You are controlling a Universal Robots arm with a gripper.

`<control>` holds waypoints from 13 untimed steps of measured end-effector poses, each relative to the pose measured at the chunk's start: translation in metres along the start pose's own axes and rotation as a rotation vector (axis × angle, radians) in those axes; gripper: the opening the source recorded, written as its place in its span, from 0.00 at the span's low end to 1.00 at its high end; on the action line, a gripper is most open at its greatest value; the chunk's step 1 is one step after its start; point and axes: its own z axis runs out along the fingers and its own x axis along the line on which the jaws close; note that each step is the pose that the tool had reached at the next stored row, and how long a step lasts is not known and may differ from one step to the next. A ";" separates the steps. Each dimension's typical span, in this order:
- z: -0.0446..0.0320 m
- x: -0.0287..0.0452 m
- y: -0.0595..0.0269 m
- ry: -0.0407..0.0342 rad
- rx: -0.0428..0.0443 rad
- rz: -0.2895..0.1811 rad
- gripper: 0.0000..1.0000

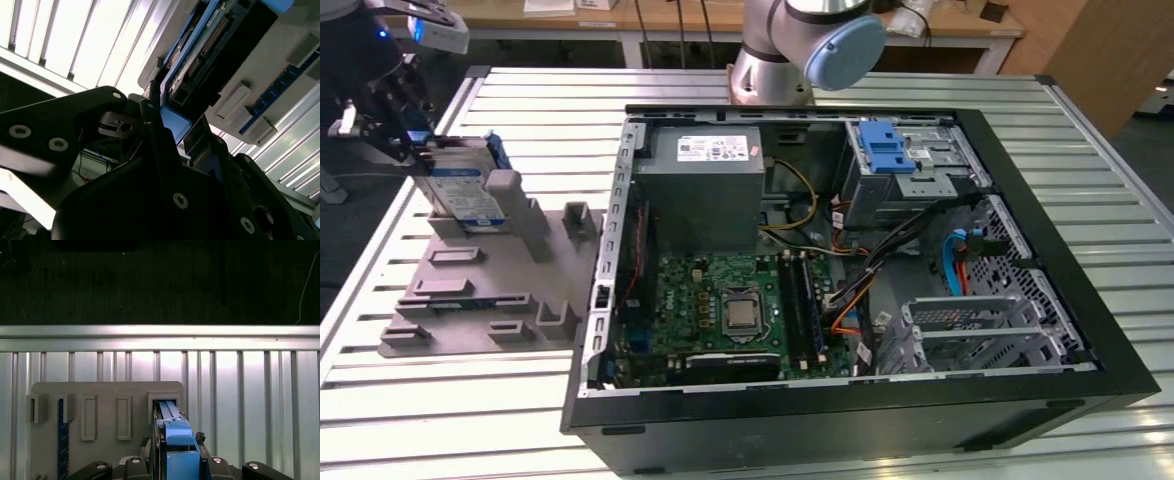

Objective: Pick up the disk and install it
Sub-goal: 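Pick up the disk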

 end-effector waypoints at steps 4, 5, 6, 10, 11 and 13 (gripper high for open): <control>0.0004 0.0000 0.0000 0.0005 0.0000 0.000 0.45; 0.0008 0.0000 0.0000 0.0004 0.0003 0.000 0.45; 0.0014 0.0000 -0.0001 0.0003 0.0004 0.000 0.45; 0.0039 0.0002 0.0001 0.0005 0.0000 0.000 0.52; 0.0041 0.0002 0.0001 0.0006 -0.0001 0.000 0.52; 0.0041 0.0002 0.0001 0.0007 -0.0003 0.000 0.52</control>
